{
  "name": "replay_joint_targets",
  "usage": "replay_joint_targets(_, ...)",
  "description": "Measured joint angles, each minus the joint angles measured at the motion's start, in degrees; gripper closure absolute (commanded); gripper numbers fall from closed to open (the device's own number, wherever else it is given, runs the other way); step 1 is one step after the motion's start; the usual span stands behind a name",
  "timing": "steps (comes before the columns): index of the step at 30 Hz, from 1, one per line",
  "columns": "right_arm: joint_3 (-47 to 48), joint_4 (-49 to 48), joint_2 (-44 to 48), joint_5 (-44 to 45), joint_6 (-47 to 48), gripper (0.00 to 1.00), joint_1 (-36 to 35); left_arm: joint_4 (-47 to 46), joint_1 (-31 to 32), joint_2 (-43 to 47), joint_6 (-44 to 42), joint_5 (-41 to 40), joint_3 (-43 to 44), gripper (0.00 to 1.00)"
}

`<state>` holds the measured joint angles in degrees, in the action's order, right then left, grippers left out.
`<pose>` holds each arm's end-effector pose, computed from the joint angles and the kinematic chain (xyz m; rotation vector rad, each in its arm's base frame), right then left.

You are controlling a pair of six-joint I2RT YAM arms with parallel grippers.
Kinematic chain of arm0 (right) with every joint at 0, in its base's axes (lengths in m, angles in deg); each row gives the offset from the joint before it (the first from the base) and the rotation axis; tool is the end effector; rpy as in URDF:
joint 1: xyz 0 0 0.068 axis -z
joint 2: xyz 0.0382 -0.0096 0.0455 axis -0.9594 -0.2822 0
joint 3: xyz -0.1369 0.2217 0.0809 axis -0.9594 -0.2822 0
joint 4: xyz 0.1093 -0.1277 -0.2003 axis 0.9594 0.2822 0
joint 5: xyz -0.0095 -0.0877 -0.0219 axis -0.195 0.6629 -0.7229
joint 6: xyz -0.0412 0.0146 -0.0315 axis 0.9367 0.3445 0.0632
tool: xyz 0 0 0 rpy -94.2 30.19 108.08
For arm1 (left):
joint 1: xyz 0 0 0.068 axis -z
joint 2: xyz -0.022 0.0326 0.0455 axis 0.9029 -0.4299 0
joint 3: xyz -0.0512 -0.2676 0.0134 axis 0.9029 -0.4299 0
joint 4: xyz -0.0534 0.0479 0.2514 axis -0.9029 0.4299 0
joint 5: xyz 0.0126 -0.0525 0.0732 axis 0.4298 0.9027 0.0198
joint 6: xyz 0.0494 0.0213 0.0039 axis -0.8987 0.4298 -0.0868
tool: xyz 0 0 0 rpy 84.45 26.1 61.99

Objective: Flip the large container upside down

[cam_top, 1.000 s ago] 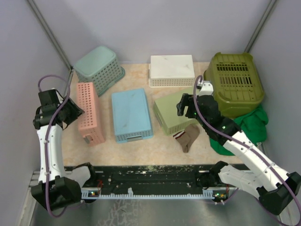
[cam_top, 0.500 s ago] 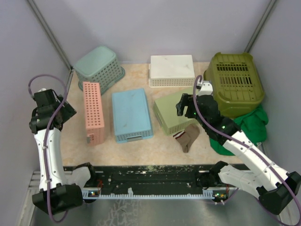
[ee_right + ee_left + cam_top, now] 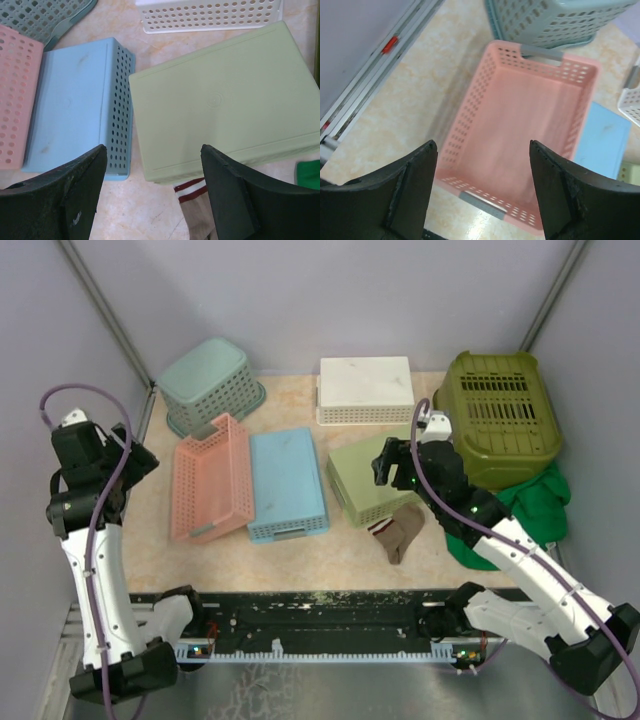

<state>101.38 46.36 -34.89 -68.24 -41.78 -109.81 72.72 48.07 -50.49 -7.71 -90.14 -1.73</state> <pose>0.1705 0.1124 0.3411 0.0047 1.9882 0.4194 0.1570 0.0497 0.4025 -0.7178 2.0360 0.0647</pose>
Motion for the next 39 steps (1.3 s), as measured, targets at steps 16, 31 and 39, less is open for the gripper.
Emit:
replay_joint_targets(16, 0.0, -1.0, -2.9, -3.5, -1.5, 0.25, 0.0, -3.7, 29.4, -9.7, 4.6, 2.6, -3.0, 0.13)
replay_joint_targets(31, 0.0, -1.9, -9.0, -10.8, -4.3, 0.26, -1.9, -11.2, 30.6, -19.4, 7.1, 3.3, -10.6, 1.00)
replay_joint_targets(39, 0.1, -6.6, -20.5, -12.2, -5.3, 0.30, -12.5, -4.9, 30.6, -15.4, 7.8, 0.9, 0.0, 1.00)
